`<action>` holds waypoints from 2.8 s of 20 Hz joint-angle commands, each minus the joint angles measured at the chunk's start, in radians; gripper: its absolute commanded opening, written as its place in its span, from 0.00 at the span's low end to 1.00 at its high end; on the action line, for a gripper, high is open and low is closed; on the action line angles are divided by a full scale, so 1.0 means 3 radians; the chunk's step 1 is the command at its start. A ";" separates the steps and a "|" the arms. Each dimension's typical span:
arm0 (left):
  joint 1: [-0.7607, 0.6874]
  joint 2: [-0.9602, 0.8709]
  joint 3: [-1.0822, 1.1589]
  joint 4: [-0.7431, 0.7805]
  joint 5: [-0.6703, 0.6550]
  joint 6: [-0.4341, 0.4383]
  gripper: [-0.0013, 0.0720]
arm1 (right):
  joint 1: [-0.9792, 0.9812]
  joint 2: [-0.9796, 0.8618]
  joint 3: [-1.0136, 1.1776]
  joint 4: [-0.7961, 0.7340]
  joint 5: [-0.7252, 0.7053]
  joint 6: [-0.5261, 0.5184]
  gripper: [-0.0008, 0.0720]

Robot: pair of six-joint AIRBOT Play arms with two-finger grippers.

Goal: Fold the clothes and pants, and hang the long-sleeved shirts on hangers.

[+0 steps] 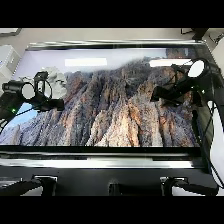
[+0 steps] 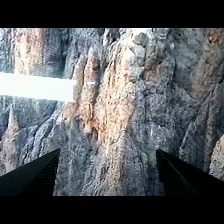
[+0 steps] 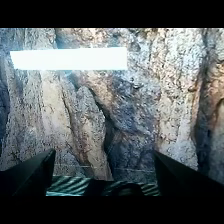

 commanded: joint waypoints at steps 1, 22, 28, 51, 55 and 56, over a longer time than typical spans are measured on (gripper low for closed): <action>0.0000 0.0003 -0.0001 0.0000 0.0001 0.0001 0.98 | 0.0004 -0.0001 -0.0001 0.0000 0.0001 0.0001 0.95; 0.0003 -0.0230 -0.0008 -0.0334 0.1638 -0.0174 0.98 | 0.0000 -0.0001 -0.0001 -0.0029 -0.0871 -0.0011 0.95; 0.0169 -0.0474 0.0078 -0.0362 0.2983 -0.0338 0.98 | 0.0000 -0.0001 -0.0003 -0.0301 -0.1567 -0.0351 0.95; 0.1372 -0.1780 0.0994 -0.2979 0.2883 0.0615 0.04 | 0.0001 0.0234 0.0006 -0.0174 -0.0431 -0.0532 0.94; 0.0955 -0.0464 0.0989 -0.2501 0.2304 0.1719 0.04 | 0.0000 0.0708 0.0013 -0.0692 -0.0801 -0.0539 0.94; 0.0804 -0.0123 0.0965 -0.2187 0.2046 0.1631 0.04 | 0.0000 0.0847 0.0013 -0.0755 -0.0867 -0.0539 0.94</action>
